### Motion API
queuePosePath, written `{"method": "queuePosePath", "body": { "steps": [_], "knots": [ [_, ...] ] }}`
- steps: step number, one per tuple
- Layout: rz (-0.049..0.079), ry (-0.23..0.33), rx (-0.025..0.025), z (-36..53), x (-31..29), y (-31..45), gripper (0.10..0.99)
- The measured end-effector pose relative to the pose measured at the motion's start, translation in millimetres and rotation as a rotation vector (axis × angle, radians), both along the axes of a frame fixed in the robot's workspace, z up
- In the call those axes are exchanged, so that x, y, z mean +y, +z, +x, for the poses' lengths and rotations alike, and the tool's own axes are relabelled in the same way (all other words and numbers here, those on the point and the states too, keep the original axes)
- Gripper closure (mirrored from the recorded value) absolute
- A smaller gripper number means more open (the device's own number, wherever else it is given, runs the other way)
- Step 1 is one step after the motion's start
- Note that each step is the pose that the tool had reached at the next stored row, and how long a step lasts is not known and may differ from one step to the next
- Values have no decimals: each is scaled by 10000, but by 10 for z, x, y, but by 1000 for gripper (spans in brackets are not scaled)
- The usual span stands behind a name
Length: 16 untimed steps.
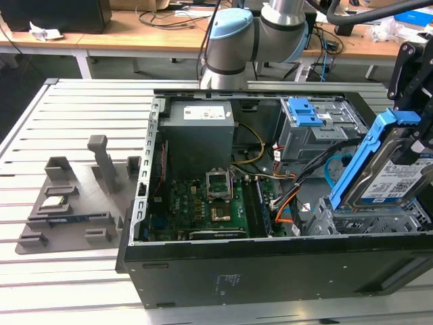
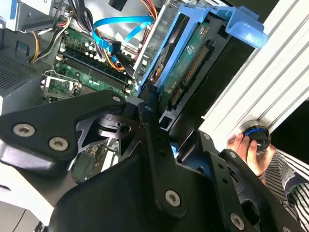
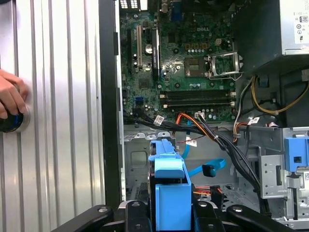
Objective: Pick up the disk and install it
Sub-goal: 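Insert the disk into the insertion slot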
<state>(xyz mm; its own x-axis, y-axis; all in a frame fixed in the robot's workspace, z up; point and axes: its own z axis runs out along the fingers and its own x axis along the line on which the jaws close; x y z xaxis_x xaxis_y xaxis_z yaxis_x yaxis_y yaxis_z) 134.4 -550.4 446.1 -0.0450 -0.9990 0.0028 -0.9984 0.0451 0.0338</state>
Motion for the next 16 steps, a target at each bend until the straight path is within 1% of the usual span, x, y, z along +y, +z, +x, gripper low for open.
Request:
{"method": "queuePosePath", "body": {
  "steps": [1, 3, 5, 7, 11, 16],
  "knots": [
    [-14, 6, 0, 4, 13, -9, 722],
    [-14, 79, 0, 5, 56, -32, 722],
    [-13, 104, 1, 5, 60, -43, 722],
    [-14, 108, 1, 4, 61, -77, 722],
    [-14, 107, 0, -10, 60, -179, 722],
    [-14, 106, 0, -13, 60, -280, 722]
  ]
}}
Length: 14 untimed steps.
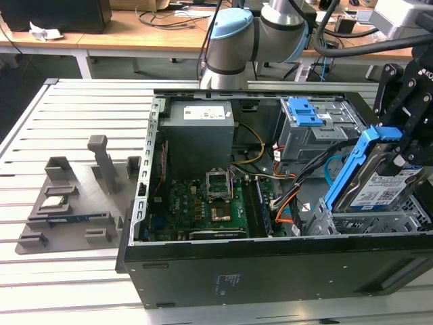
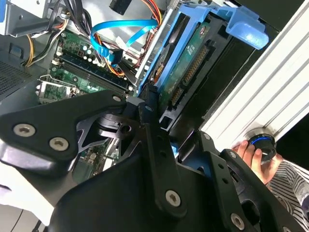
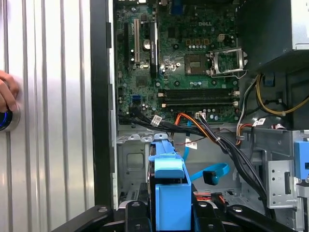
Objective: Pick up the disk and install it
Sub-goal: 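Insert the disk into the insertion slot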
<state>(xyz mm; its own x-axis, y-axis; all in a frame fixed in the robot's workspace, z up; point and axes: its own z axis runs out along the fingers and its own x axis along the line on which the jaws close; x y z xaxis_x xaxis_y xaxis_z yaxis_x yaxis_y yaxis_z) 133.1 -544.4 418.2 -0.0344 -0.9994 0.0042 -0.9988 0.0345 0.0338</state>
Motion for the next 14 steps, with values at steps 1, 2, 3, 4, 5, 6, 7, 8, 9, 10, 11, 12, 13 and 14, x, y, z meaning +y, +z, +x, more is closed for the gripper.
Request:
{"method": "queuePosePath", "body": {
  "steps": [1, 2, 3, 4, 5, 6, 7, 8, 9, 10, 11, 12, 13, 14],
  "knots": [
    [0, 1, 0, 0, 0, -17, 722],
    [-1, 0, 0, 0, 0, -32, 722],
    [-1, 0, 0, 0, 0, -58, 722],
    [0, 0, 1, 0, 1, -80, 722],
    [-1, 0, 0, 0, 0, -92, 722],
    [0, 0, 0, 0, 0, -105, 722],
    [1, 0, 0, 0, 0, -120, 722],
    [0, 0, 0, 0, 0, -131, 722],
    [0, 0, 0, 0, 0, -152, 722],
    [0, 0, 0, 0, 0, -165, 722],
    [-1, 0, 0, 0, 0, -180, 722],
    [-1, 0, -1, 0, 0, -199, 722],
    [-1, 0, -1, 0, 0, -210, 722],
    [-1, 0, 0, 0, 1, -226, 722]
  ]
}}
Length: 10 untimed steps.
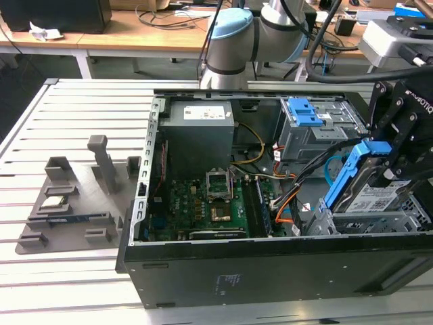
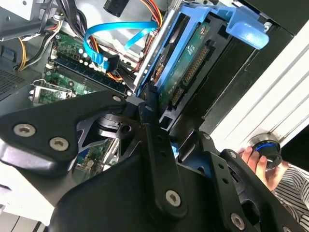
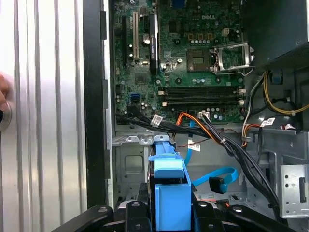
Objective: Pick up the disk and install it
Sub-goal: 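Insert the disk into the insertion slot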
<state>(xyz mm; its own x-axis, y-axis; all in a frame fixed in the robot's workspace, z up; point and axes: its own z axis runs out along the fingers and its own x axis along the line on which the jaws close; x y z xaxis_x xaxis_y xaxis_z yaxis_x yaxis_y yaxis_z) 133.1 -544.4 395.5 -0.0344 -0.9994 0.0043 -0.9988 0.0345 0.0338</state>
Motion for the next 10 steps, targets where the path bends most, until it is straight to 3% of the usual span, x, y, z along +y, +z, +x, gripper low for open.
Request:
{"method": "queuePosePath", "body": {
  "steps": [6, 7, 10],
  "knots": [
    [-1, 0, 0, 0, 0, -16, 714],
    [-1, 0, 0, 0, 0, -16, 651],
    [1, 0, 0, 0, 0, -18, 651]
  ]
}}
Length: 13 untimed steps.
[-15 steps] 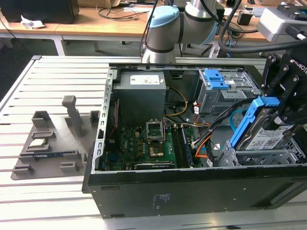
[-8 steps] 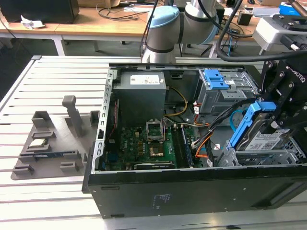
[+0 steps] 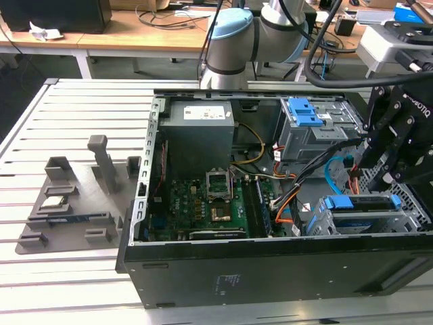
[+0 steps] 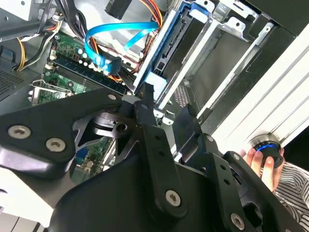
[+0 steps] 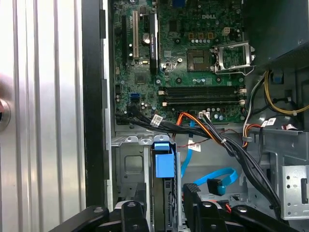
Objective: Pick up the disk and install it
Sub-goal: 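Insert the disk into the insertion slot, then insert the first disk wire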
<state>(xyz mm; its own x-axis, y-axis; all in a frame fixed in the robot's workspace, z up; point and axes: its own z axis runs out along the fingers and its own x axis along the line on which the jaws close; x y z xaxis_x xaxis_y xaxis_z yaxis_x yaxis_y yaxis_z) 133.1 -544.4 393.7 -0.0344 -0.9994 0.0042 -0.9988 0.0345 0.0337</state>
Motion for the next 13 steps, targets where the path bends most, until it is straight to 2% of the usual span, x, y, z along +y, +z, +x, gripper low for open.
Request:
{"method": "queuePosePath", "body": {
  "steps": [1, 5, 6, 7, 13],
  "knots": [
    [-1, 0, 0, 0, 0, 0, 663],
    [0, 0, 0, 0, 0, -3, 914],
    [-1, 0, 0, 0, 0, -3, 914],
    [-1, 0, 0, 0, 0, -4, 973],
    [-1, 0, 0, 0, 0, -9, 980]
  ]
}}
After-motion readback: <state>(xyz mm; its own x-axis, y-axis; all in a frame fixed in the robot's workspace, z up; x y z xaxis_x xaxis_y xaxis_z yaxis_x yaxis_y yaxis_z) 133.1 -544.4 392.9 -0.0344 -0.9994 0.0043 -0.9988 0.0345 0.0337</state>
